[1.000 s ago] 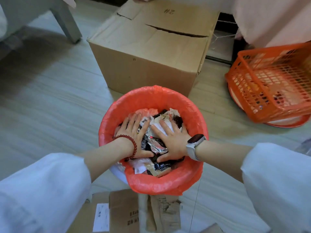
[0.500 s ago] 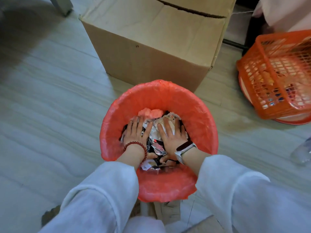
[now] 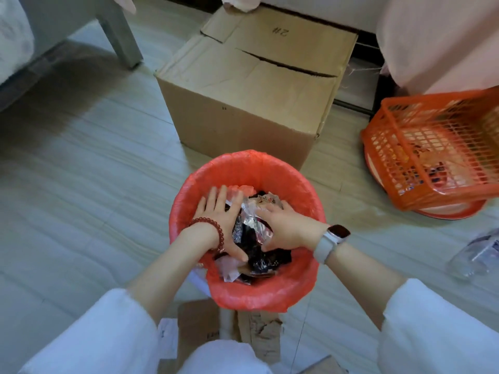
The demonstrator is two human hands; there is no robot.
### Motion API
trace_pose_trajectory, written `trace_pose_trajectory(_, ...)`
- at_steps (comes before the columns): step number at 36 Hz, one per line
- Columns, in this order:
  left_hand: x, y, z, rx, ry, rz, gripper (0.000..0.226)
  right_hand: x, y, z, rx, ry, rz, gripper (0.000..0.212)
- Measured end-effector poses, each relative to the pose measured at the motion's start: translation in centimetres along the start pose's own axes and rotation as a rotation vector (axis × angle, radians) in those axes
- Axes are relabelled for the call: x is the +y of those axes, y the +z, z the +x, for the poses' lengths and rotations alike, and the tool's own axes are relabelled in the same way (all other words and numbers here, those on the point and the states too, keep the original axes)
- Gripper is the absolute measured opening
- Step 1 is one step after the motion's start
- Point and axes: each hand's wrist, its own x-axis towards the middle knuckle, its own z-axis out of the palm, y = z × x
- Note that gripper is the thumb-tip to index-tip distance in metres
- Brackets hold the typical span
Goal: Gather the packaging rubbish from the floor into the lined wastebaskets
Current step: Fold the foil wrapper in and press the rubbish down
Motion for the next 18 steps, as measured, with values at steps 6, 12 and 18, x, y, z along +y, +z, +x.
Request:
trace_pose_trajectory(6,-0.7,-2.6,-4.1,0.082,0.056,-0.032,0.129,0.4,-2.6,-4.2,0.557,-0.116,0.230,0.046)
trace_pose_trajectory(12,-2.0,-3.1,-3.8,0.682,-0.134,-0.375,0.078,1.3,-0.2,-4.6,0.884,0.096,0.297,0.052)
trace_pose_trajectory(18,-2.1,0.5,-2.0,0.626,-0.399,-0.552,0.063,2.0,3.8,-2.8,0.818,0.330,0.300,0.062)
